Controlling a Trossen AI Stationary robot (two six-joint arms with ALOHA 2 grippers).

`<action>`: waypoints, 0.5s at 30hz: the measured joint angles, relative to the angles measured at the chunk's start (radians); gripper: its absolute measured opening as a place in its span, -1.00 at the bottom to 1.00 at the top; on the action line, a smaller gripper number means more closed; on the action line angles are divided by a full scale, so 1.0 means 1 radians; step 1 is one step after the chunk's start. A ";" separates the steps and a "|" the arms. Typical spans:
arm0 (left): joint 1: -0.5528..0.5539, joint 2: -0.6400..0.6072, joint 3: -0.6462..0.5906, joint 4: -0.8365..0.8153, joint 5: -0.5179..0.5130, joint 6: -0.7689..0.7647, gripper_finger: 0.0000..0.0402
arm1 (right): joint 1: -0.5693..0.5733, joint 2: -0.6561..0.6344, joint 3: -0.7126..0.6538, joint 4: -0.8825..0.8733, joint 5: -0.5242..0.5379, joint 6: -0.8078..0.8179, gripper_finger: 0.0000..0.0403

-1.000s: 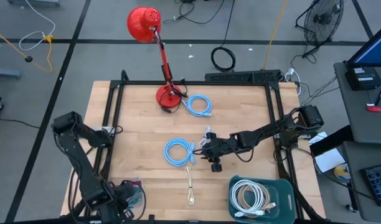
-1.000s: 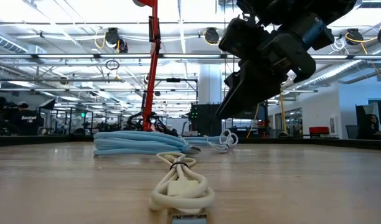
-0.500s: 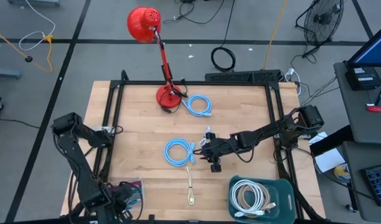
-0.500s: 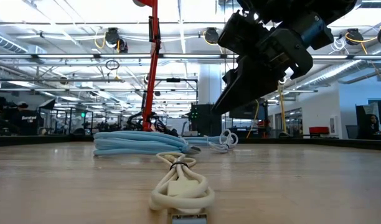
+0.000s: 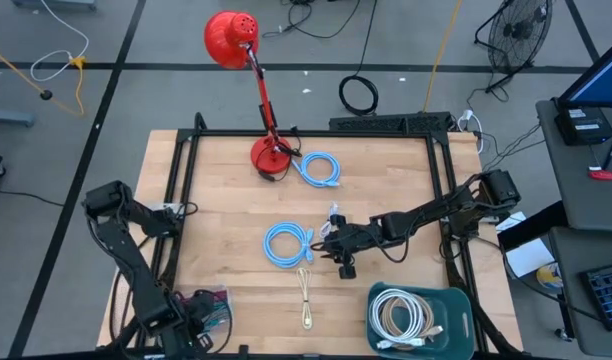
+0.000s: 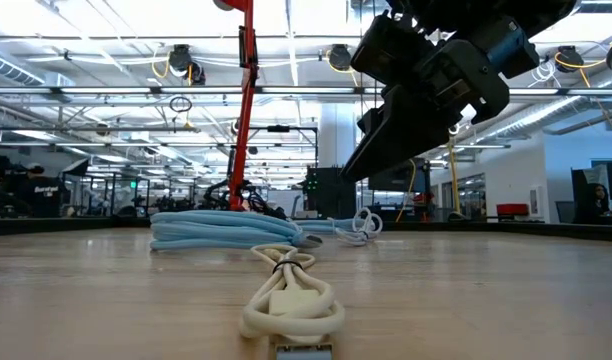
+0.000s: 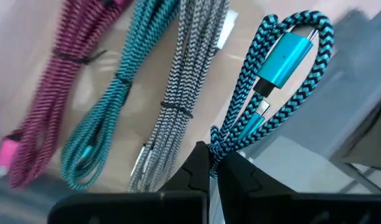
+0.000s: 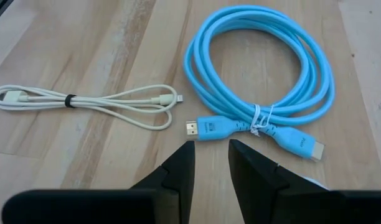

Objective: Pick & Place USB Port
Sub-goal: Put the blue black charger cable into the transparent bin

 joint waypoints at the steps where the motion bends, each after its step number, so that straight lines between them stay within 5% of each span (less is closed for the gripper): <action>1: 0.000 0.000 -0.021 0.035 0.000 0.000 -0.96 | 0.000 0.000 0.000 0.000 0.000 0.000 -0.56; 15: 0.000 0.000 -0.173 0.284 -0.003 0.005 -0.96 | 0.000 0.000 0.000 0.000 0.000 0.000 -0.56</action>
